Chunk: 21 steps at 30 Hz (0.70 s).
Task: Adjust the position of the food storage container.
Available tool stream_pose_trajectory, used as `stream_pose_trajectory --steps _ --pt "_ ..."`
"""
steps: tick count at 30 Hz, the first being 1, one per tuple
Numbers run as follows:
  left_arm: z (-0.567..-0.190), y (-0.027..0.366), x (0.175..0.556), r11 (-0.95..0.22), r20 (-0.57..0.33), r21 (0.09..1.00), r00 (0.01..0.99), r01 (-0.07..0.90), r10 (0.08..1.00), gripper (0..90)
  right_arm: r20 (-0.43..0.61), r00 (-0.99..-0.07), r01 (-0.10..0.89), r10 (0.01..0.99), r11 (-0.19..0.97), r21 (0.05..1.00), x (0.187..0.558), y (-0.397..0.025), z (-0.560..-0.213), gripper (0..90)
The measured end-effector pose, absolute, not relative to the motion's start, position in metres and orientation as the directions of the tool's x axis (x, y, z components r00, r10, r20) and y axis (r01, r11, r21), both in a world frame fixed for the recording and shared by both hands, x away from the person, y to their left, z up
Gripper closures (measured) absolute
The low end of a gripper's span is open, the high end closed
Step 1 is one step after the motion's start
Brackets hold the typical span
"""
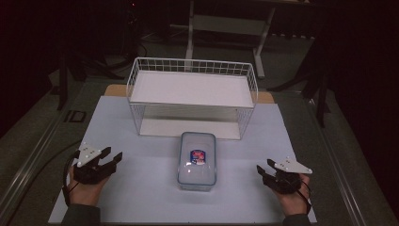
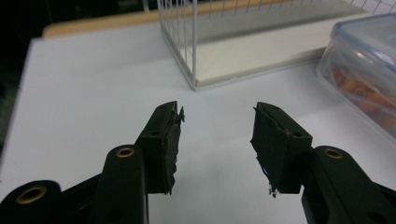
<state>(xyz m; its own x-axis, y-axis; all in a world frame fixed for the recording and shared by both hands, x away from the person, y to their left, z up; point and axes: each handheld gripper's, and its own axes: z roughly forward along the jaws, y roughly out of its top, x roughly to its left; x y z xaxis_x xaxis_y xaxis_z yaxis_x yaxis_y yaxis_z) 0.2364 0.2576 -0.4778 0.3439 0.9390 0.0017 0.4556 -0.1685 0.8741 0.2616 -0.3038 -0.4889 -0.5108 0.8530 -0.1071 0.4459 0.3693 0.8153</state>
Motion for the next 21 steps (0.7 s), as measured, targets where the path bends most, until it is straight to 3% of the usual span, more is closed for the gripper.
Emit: stream_pose_trajectory --steps 14,17,19,21 --pt "-0.477 0.266 0.236 -0.097 -0.051 0.882 0.299 0.46 0.953 46.7 -0.068 -0.552 0.405 0.831 0.338 0.85 0.256 -0.295 -0.48 57.3" --pt "-0.478 0.266 0.237 -0.096 -0.047 0.878 0.286 0.468 0.957 46.6 -0.051 -0.566 0.402 0.823 0.329 0.855 0.255 -0.292 -0.479 65.2" --pt "-0.478 0.266 0.237 -0.091 -0.048 0.878 0.276 0.471 0.96 46.1 -0.011 -0.603 0.412 0.797 0.323 0.852 0.256 -0.287 -0.479 79.9" --pt "-0.478 0.267 0.238 -0.085 -0.053 0.879 0.272 0.47 0.961 46.1 -0.017 -0.626 0.409 0.779 0.348 0.843 0.256 -0.281 -0.48 87.8"
